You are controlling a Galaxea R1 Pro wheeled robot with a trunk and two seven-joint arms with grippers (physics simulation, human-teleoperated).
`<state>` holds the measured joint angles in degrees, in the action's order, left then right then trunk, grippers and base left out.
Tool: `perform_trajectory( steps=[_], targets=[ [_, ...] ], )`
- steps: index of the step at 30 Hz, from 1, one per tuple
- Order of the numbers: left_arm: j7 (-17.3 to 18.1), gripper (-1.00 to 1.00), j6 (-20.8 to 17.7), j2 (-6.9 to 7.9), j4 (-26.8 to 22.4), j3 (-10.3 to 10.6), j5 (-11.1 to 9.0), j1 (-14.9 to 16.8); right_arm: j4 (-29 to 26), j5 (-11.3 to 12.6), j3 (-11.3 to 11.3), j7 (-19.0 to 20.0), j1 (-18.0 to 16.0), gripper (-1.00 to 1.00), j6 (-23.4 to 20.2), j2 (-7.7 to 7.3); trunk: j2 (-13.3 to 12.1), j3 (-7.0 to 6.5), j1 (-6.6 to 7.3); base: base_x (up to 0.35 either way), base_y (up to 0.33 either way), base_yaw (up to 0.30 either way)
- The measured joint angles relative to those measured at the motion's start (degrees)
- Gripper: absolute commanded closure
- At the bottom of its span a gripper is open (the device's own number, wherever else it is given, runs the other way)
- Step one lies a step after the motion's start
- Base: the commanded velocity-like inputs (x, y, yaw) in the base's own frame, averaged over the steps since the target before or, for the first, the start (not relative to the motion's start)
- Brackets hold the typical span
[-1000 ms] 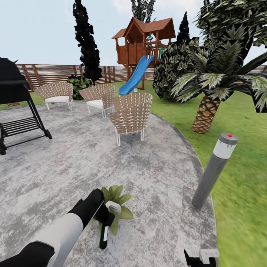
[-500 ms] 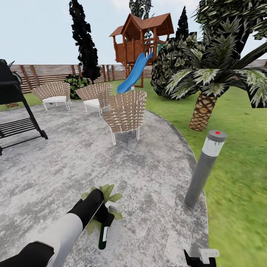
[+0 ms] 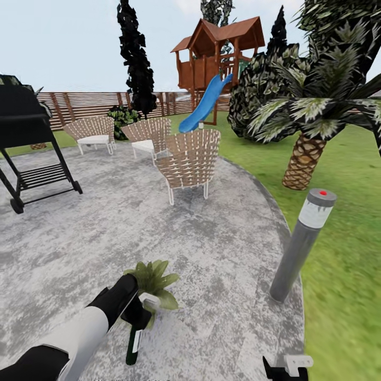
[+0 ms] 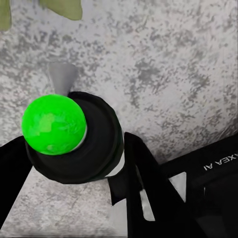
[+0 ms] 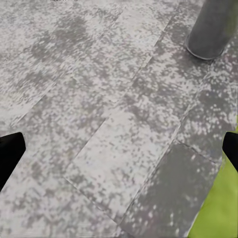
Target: Pick up the pesticide atomizer in the garden and spray insectifuge to fully cover both potted plants in the garden.
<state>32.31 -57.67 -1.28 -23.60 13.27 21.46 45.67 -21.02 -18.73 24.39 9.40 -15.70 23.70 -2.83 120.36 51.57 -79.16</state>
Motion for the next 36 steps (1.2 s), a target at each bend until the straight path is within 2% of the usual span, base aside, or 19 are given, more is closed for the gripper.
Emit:
perform_trajectory(
  steps=[7,13,17,21,24,28,31,36],
  targets=[
    [0.01,1.0,-0.08,0.53,-0.48,-0.11,-0.47,0.07,0.01,0.0,0.0,0.0,-0.01,-1.0,0.0,0.01,0.0,0.0,0.0,0.0,0.0,0.22],
    [0.01,1.0,-0.26,-1.26,-0.92,0.0,-0.68,1.1,-0.02,0.0,0.0,0.0,0.02,-1.0,0.07,-0.01,0.0,0.0,0.0,0.0,0.0,0.011],
    [0.0,1.0,-0.23,-1.69,-0.43,0.17,-0.33,1.55,-0.02,0.0,0.01,0.0,0.02,-1.0,0.05,0.01,0.0,0.0,0.0,0.0,0.0,0.0],
    [0.04,1.0,-0.21,-0.81,-0.12,0.45,-0.15,0.87,-0.02,0.0,0.0,0.0,0.02,-1.0,0.05,0.0,0.0,0.0,0.0,0.0,0.0,0.0],
    [0.06,1.0,-0.16,0.86,-0.07,0.54,0.08,0.74,-0.02,0.0,0.0,0.0,0.01,-1.0,0.01,0.01,0.0,0.0,0.0,0.0,0.0,0.0],
    [0.05,1.0,-0.15,1.92,-0.03,0.53,-0.05,0.64,-0.02,-0.01,0.0,-0.01,0.01,-1.0,0.07,-0.01,0.0,0.0,0.0,0.0,0.0,0.0],
    [0.06,1.0,-0.16,2.23,0.04,0.59,-0.18,0.6,-0.02,-0.01,0.01,-0.01,0.0,-1.0,0.05,-0.01,0.0,0.0,0.0,0.0,0.0,0.0],
    [0.06,1.0,-0.06,1.83,0.85,0.66,-0.14,-0.32,-0.02,-0.01,0.01,-0.01,0.01,-1.0,0.07,0.01,0.0,0.0,0.0,0.0,0.0,0.0]
  ],
)
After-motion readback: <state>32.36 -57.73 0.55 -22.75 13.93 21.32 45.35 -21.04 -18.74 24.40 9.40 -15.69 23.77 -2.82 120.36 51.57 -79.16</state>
